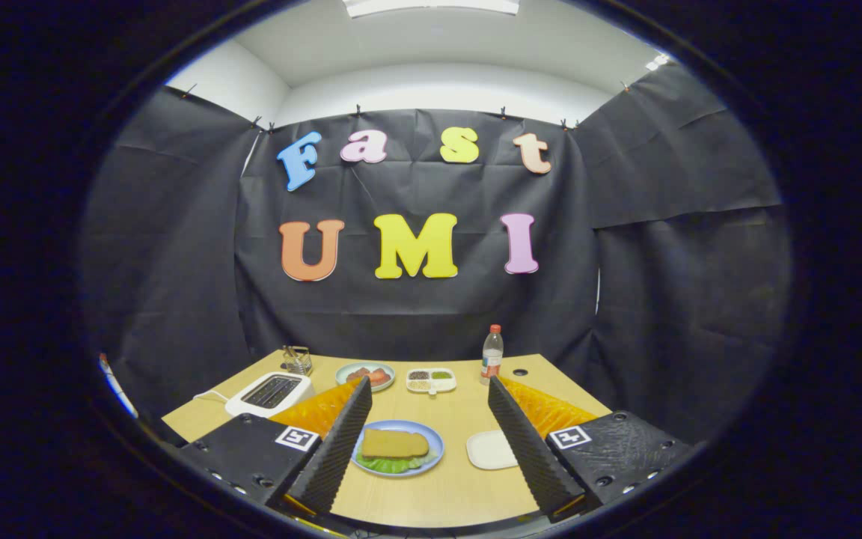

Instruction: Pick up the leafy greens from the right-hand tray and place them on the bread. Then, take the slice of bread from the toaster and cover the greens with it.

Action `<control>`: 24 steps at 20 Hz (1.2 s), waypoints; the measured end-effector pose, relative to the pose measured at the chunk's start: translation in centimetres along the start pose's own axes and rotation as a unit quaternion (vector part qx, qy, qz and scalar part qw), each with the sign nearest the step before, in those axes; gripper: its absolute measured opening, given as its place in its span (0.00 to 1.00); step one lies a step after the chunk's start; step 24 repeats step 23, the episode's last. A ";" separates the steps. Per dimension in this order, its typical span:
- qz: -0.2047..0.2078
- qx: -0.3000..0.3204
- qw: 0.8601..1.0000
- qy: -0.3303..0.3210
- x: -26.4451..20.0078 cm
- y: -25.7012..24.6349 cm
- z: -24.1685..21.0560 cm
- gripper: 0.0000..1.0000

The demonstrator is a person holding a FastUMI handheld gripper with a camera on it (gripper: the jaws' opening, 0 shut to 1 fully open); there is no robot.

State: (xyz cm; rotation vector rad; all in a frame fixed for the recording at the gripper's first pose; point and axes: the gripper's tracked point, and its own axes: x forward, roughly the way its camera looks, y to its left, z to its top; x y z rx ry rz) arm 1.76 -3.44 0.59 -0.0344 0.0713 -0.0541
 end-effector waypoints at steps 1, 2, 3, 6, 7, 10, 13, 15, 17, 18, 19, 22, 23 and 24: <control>0.002 0.000 1.000 0.000 -0.3 -0.1 -0.3 0.96; 0.005 0.000 1.000 -0.002 -0.4 -0.2 -0.4 0.96; 0.008 -0.002 1.000 -0.002 -0.6 -0.2 -0.6 0.96; 0.001 -0.012 1.000 -0.002 -0.7 -0.4 -1.5 0.95; 0.000 -0.012 1.000 -0.002 -0.7 -0.4 -1.7 0.95; 0.002 -0.010 1.000 -0.010 -0.8 -0.2 -1.8 0.96; -0.008 -0.013 1.000 -0.015 -1.2 -0.9 -1.9 0.95; -0.006 -0.011 1.000 -0.017 -1.5 -1.0 -2.1 0.96; -0.002 -0.010 1.000 -0.026 -1.9 -1.0 -1.6 0.96; -0.001 -0.009 1.000 -0.028 -2.1 -1.1 -1.6 0.96; -0.001 -0.010 0.999 -0.031 -2.3 -1.2 -1.6 0.96; -0.001 -0.009 1.000 -0.026 -2.5 -1.3 -1.9 0.96; 0.000 -0.008 1.000 -0.025 -2.6 -1.2 -2.0 0.96; 0.000 -0.008 1.000 -0.025 -2.6 -1.2 -2.0 0.96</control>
